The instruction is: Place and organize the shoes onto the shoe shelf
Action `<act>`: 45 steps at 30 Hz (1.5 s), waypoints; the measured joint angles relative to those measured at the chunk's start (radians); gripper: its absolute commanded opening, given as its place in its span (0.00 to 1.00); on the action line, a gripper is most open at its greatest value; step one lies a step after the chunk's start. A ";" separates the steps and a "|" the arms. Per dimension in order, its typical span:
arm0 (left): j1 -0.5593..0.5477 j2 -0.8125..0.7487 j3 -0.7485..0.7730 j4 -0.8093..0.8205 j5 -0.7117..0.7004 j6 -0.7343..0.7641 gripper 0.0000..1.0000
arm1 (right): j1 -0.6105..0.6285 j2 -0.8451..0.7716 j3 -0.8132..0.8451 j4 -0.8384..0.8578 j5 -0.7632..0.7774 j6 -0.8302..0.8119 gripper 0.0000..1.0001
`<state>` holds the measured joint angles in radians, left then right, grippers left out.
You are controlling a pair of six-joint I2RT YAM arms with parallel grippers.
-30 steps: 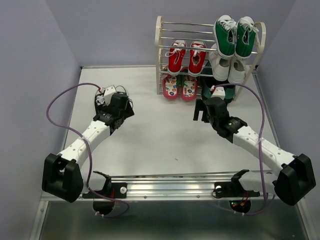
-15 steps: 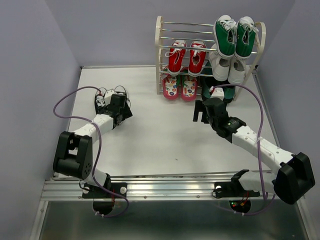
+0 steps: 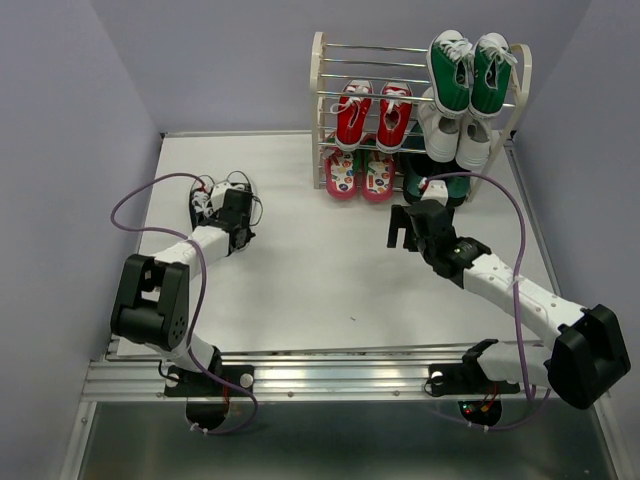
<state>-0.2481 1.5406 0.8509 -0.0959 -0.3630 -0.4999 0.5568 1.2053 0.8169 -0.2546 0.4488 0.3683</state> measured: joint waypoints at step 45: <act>-0.498 -0.311 0.076 -0.167 0.020 -0.277 0.99 | 0.040 0.137 0.017 0.007 -0.312 0.003 1.00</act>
<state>-0.7464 1.2297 0.9272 -0.2634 -0.3428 -0.7773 0.5964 1.3418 0.8337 -0.2478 0.1364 0.3714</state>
